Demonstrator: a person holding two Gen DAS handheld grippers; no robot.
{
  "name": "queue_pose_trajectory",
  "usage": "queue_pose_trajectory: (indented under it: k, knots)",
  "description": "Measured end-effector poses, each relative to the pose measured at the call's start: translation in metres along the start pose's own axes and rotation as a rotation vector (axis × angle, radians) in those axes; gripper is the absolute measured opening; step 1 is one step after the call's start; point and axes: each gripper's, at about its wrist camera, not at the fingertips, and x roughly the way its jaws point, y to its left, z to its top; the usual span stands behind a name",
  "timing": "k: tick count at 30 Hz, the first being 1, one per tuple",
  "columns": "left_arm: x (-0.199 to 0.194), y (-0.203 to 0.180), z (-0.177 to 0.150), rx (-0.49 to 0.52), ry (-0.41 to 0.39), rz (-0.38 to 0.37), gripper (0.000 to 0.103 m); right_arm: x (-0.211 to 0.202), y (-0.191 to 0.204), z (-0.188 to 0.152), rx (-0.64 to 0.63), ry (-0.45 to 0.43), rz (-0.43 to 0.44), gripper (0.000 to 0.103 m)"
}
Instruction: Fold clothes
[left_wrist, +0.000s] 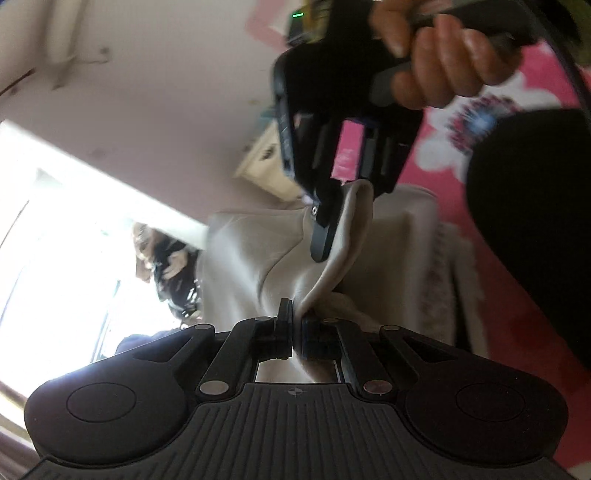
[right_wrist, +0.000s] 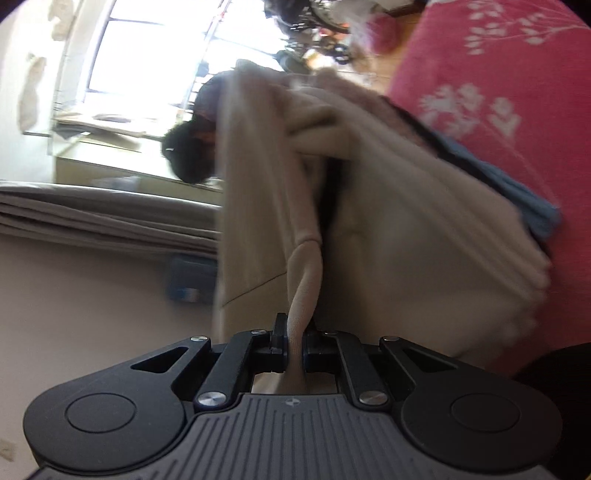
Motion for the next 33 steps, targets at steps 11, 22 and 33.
queue_pose_trajectory:
  k: [11,22,33]
  knots:
    - [0.017,-0.017,0.005,0.055,0.033,-0.032,0.004,-0.033,0.002,0.000,-0.079,-0.089,-0.086,0.023]
    - [-0.010,-0.006,0.012,-0.078,0.068,-0.153,0.026,-0.016,0.009,-0.010,-0.223,-0.096,-0.216,0.016]
    - [0.012,0.073,-0.020,-0.633,0.133,-0.147,0.028,-0.010,0.028,-0.021,-0.352,-0.120,-0.312,0.018]
